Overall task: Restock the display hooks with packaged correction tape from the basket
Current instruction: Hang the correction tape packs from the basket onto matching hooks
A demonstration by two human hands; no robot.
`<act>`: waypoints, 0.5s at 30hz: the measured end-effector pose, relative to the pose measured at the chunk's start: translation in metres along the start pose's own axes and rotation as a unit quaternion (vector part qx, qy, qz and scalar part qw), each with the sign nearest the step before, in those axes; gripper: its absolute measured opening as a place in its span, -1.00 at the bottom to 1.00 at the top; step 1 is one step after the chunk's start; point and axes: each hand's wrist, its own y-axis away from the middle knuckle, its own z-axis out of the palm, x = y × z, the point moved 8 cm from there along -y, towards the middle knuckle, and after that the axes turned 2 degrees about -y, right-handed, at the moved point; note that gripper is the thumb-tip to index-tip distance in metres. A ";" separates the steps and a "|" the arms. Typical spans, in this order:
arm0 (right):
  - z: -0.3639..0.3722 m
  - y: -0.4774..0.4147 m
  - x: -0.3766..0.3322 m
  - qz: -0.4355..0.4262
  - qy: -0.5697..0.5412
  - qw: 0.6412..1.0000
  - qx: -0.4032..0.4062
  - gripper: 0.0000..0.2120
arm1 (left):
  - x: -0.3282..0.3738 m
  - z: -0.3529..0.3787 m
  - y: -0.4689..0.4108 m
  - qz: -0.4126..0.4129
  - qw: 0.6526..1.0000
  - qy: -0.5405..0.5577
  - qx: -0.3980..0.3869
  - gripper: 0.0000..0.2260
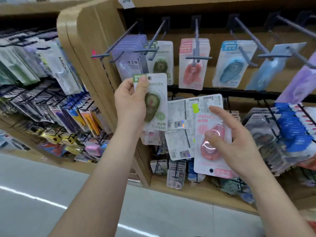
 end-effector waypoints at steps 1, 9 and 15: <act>0.006 0.000 -0.002 0.002 0.001 1.000 0.004 -0.55 | 0.004 -0.002 -0.008 0.010 1.000 0.006 -0.002 -0.84; 0.029 -0.017 -0.008 0.011 0.021 1.000 0.019 -0.54 | 0.012 0.009 -0.038 0.061 0.997 0.026 -0.046 -0.88; 0.032 -0.032 -0.007 0.005 0.017 1.000 0.014 -0.51 | 0.013 0.003 -0.029 0.086 0.994 0.046 -0.044 -0.89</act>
